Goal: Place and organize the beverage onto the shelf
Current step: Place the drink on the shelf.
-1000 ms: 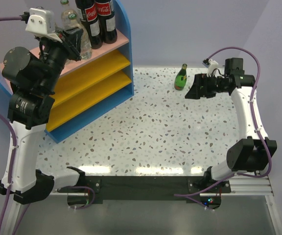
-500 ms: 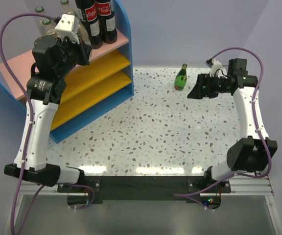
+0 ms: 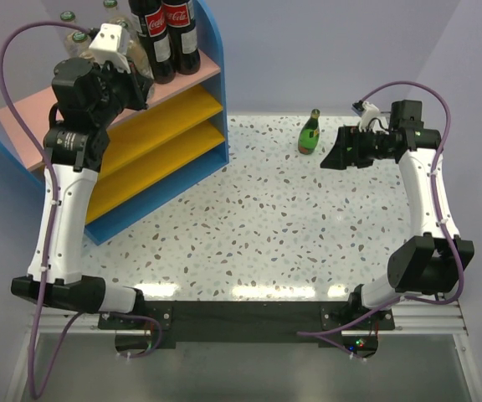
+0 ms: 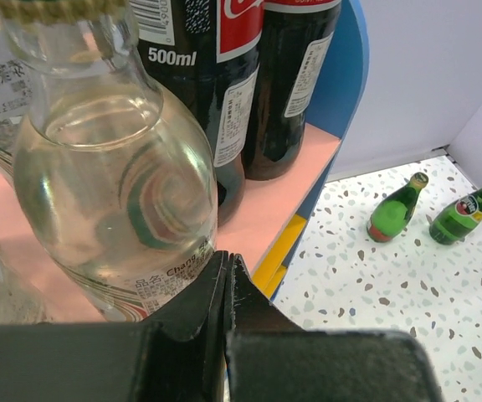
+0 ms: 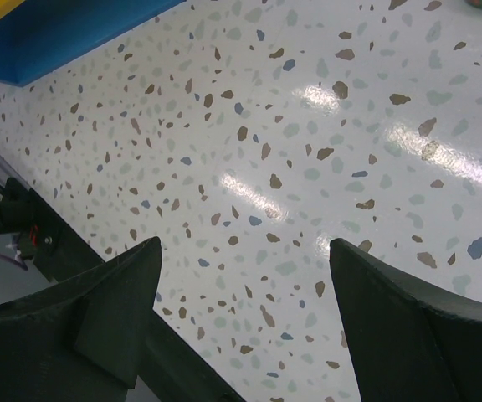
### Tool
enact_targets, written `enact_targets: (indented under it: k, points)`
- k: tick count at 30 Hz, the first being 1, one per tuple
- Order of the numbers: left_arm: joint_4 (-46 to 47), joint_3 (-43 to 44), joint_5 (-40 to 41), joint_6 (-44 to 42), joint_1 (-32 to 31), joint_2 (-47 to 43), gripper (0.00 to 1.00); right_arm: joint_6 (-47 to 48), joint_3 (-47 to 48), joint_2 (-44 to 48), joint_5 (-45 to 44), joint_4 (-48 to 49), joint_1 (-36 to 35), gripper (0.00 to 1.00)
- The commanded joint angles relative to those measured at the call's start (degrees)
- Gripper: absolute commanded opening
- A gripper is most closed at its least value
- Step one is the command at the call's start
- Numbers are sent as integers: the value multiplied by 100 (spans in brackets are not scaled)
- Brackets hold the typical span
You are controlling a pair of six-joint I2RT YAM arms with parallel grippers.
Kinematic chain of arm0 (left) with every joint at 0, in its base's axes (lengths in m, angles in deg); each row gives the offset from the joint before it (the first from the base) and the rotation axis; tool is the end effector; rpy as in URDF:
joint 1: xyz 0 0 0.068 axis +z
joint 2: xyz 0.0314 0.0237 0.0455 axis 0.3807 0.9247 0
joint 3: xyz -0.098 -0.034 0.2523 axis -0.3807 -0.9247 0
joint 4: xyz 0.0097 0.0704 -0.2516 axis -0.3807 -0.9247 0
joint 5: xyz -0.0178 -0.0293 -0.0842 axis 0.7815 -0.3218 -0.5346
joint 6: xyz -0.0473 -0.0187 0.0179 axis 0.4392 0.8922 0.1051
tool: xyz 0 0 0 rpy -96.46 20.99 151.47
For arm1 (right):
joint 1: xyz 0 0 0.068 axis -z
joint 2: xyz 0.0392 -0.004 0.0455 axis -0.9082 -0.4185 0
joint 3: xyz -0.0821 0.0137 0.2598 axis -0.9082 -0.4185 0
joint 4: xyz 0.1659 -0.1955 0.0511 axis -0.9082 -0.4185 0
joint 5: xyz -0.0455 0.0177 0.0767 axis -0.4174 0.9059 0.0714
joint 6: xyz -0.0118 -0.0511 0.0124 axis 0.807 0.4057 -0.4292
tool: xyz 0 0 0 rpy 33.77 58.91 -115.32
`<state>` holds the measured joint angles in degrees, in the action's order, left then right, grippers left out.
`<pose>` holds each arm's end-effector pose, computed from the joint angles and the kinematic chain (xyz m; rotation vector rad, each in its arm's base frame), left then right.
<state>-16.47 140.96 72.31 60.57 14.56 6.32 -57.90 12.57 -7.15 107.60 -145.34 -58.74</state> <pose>0.2674 -0.0432 0.5291 0.1541 1.6460 -0.3476 0.3065 -0.0105 0.3704 -0.3471 2.3046 0.8027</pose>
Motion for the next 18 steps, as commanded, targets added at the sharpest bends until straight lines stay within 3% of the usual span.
enact_targets:
  k: [1, 10, 18]
  points:
    - [154, 180, -62, 71, 140, 148, 0, 45, 69, 54, 147, 50, 24, 85]
    - [207, 312, -158, 132, 201, 263, 0, 54, 60, 45, 121, 32, 59, 85]
    - [382, 190, -835, 115, 210, -175, 0, 80, 60, 54, 129, 15, 68, 85]
